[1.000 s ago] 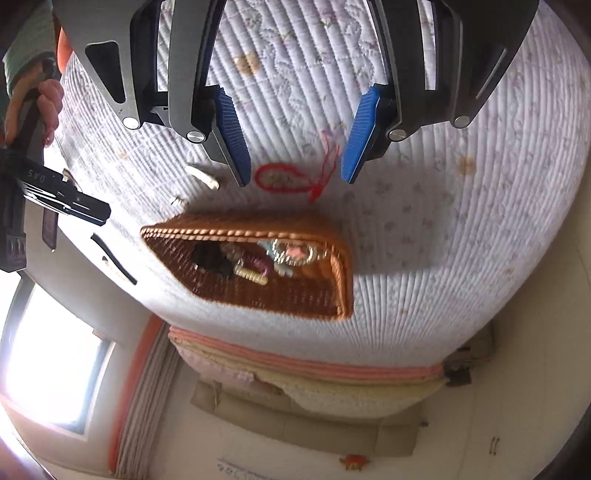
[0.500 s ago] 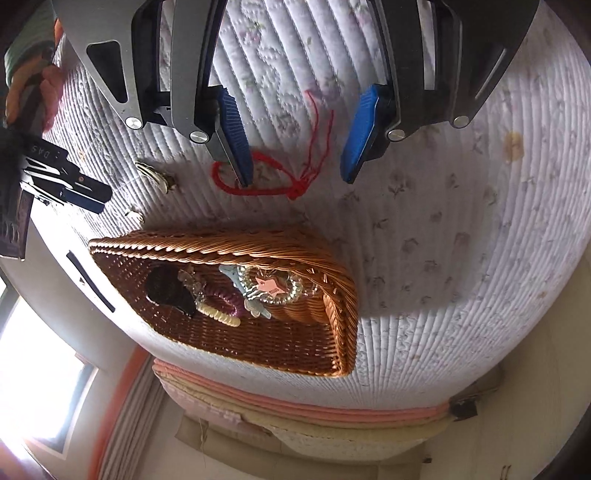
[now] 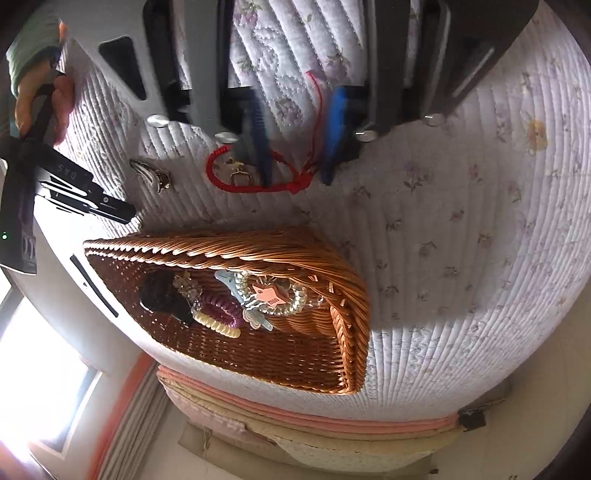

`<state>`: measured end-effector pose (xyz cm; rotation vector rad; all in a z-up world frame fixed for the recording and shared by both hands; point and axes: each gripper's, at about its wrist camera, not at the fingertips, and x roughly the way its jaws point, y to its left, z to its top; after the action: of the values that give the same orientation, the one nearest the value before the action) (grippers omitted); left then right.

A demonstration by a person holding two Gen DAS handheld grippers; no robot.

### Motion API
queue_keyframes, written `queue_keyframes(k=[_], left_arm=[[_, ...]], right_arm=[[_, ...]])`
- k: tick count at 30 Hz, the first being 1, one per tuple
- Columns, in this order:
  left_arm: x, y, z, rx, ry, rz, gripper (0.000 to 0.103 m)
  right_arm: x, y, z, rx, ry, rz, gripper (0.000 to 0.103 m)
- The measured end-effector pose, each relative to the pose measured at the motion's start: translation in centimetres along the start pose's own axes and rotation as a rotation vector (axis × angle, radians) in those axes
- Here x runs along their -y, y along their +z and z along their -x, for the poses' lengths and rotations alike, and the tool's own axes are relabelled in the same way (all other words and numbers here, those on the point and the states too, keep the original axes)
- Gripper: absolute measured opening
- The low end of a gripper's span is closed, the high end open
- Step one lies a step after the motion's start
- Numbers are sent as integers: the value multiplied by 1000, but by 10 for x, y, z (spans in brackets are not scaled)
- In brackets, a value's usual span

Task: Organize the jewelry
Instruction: 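Grasp the red string bracelet with the left tool while the right tool grasps a small silver charm, then carry the red bracelet and charm into the basket and open both tools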

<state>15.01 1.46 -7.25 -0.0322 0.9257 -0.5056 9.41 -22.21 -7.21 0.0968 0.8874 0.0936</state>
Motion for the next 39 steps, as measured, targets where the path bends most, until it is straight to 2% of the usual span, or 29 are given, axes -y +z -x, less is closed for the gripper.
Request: queue_keyframes(k=[1, 3, 11, 14, 19, 23, 27, 29, 31, 33, 39], left_arm=[[2, 0, -2, -6, 7, -10, 4], [7, -1, 0, 4, 14, -34, 2], [21, -12, 23, 68, -13, -75, 1], [29, -21, 38, 96, -45, -84, 1], [43, -27, 72, 172, -92, -102, 1], [57, -15, 99, 254, -111, -122, 1], [70, 11, 121, 338, -109, -132, 1], [75, 29, 122, 367, -74, -135, 1], [76, 47, 117, 376, -28, -126, 1], [74, 63, 108, 378, -13, -103, 1], [66, 95, 59, 321, 36, -63, 1]], right_arm=[[0, -1, 1, 2, 1, 1, 9], [0, -1, 3, 10, 8, 3, 9], [-2, -13, 21, 47, 33, 17, 9], [-4, -20, 34, 69, 55, 22, 9], [-8, -32, 62, 114, 69, 38, 9], [-14, -29, 94, 166, 85, 53, 9], [-27, -7, 130, 259, 93, 84, 9], [-32, 10, 139, 295, 102, 91, 9], [-39, 29, 141, 331, 70, 114, 9], [-43, 46, 136, 354, 31, 134, 9], [-37, 95, 83, 279, 43, 94, 9]])
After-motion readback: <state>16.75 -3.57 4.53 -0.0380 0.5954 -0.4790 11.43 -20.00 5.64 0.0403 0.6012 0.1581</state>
